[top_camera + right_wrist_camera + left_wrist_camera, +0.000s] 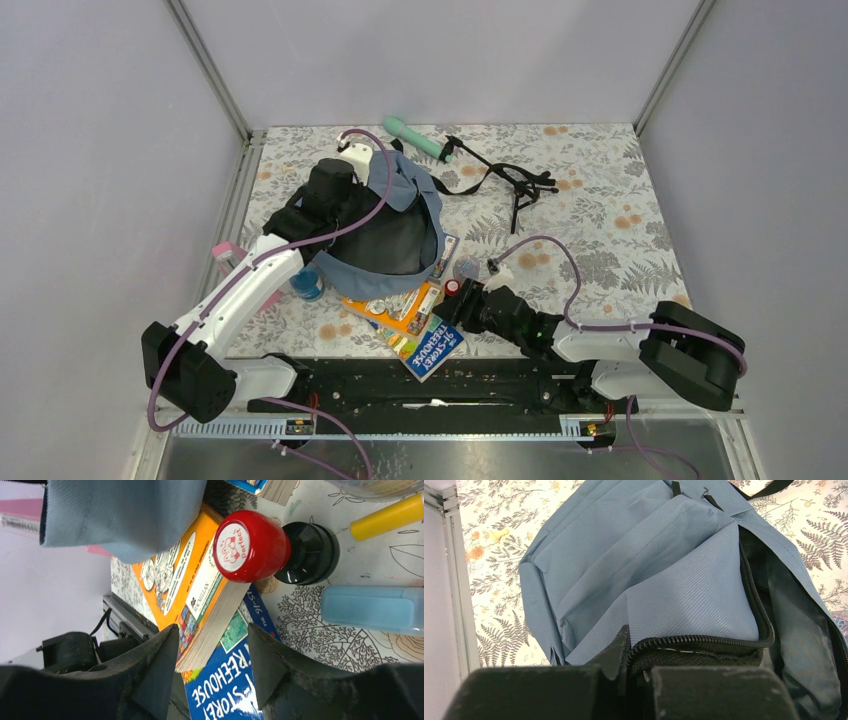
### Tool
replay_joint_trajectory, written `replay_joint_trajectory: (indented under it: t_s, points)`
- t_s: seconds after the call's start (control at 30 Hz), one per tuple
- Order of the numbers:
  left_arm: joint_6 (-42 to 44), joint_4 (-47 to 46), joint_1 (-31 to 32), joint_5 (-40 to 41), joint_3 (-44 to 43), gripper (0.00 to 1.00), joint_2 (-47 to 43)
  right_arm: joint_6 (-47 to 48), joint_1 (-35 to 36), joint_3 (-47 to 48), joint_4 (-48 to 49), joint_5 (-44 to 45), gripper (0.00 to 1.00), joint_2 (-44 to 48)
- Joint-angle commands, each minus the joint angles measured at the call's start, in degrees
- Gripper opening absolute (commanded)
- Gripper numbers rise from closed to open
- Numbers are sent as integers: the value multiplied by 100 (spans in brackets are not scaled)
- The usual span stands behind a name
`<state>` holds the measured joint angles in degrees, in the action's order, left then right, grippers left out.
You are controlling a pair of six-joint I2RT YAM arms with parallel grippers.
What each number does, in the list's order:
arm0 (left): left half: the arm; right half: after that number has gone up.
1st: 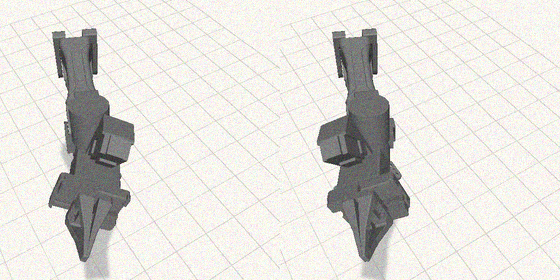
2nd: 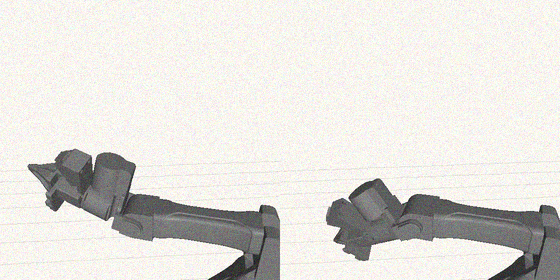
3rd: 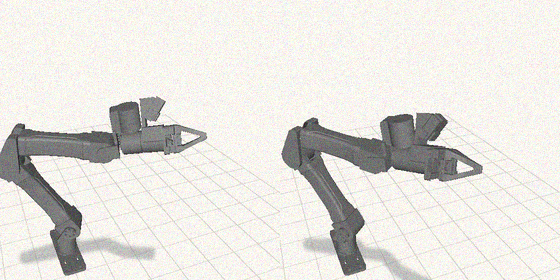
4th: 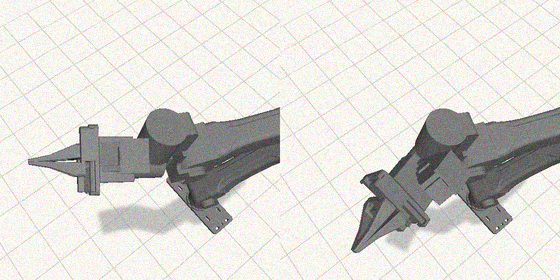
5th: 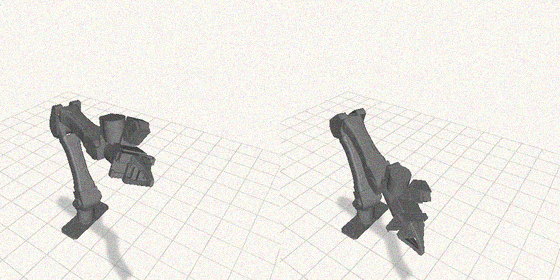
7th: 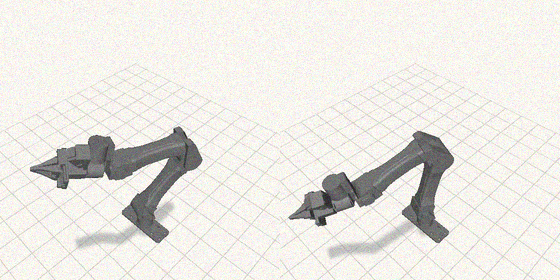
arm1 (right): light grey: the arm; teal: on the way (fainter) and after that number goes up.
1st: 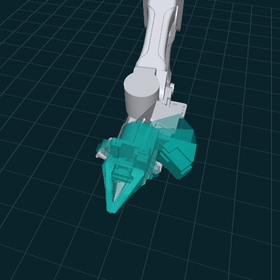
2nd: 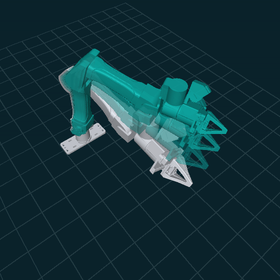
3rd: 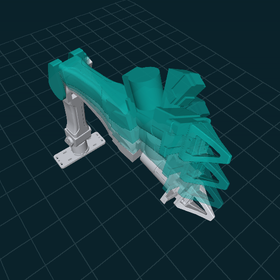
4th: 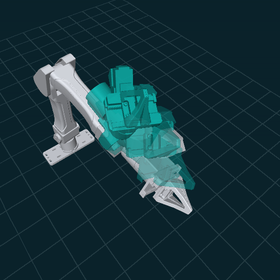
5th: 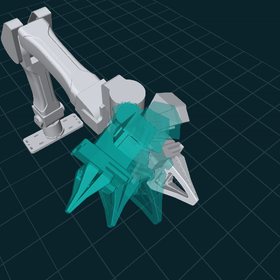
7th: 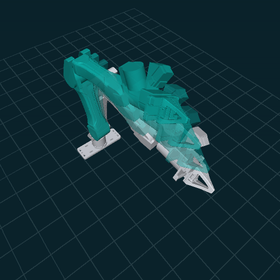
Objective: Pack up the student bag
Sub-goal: Pick up the book from the center of the board.
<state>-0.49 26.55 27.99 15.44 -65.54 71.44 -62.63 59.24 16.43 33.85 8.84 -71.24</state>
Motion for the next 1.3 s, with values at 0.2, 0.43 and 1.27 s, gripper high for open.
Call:
replay_joint_trajectory:
  t_s: [0.2,0.43,1.27]
  points:
    - [-96,-246,-39,-111,-286,0,-66,-378,293,266,1044,1111,58,-1049]
    - [-100,-237,-39,-122,-297,0,-71,-509,309,465,1853,1086,58,-1856]
    - [-109,-176,-41,-177,-374,0,-59,162,316,1073,1971,1293,54,-2022]
